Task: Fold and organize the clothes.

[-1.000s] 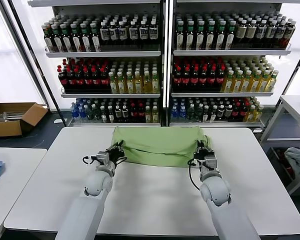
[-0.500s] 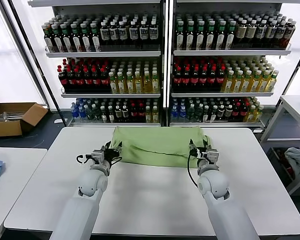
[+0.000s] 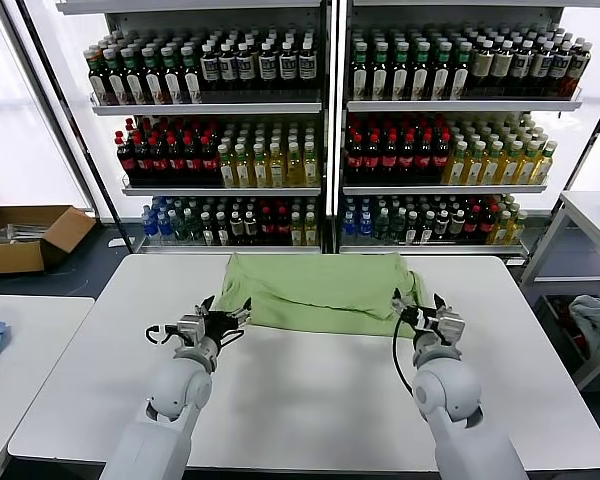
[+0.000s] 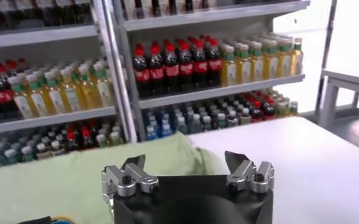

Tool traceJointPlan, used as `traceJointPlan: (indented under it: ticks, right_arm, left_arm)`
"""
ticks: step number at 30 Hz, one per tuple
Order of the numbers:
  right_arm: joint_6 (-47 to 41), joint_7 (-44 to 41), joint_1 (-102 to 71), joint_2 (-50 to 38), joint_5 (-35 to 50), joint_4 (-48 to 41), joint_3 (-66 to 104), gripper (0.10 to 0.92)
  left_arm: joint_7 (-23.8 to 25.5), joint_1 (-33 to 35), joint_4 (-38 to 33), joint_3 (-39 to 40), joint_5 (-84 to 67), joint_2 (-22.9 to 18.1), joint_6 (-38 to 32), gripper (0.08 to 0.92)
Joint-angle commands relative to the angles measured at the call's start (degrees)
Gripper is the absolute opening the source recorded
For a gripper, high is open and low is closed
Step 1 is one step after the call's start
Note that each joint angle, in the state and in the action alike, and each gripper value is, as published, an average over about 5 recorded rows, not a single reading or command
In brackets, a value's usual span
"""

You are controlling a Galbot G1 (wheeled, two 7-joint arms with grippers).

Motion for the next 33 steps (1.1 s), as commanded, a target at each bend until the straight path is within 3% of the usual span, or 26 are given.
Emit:
traceJointPlan:
  ticks: [1,15,24,27,33]
  right_arm:
    - [-0.99,0.9,-5.9,-1.05,-0.94,3.9,2.56,0.823]
    - [-2.2,0.41,-0.97,-0.95,-2.96,-4.18,-0.15,0.823]
    - [-2.01,-0.81,-0.32,0.24,-3.91,-7.69,-0.29,0.821]
    - [-1.71,-1.31,-0.54,0.3,-4.33,-8.51,-0.68,0.785]
    - [-0.76,-2.88,-0.12,1.09,-5.75,-10.47,-1.26,0.621]
  left_arm:
    - [-0.16,1.87,-0.57,0.18,0.3,0.0,0.95,0.823]
    - [-0.22,-6.42,10.03,1.86,0.33,0.63,-0.34,0.823]
    - [-0.24,-7.93,14.95,1.89,1.57,1.18,-0.44,0.823]
    - [-0.23,-7.56,15.11,2.07,1.57,1.32,0.0,0.801]
    - [-0.13,-6.54,15.0,2.62,2.02,0.99,0.69,0.645]
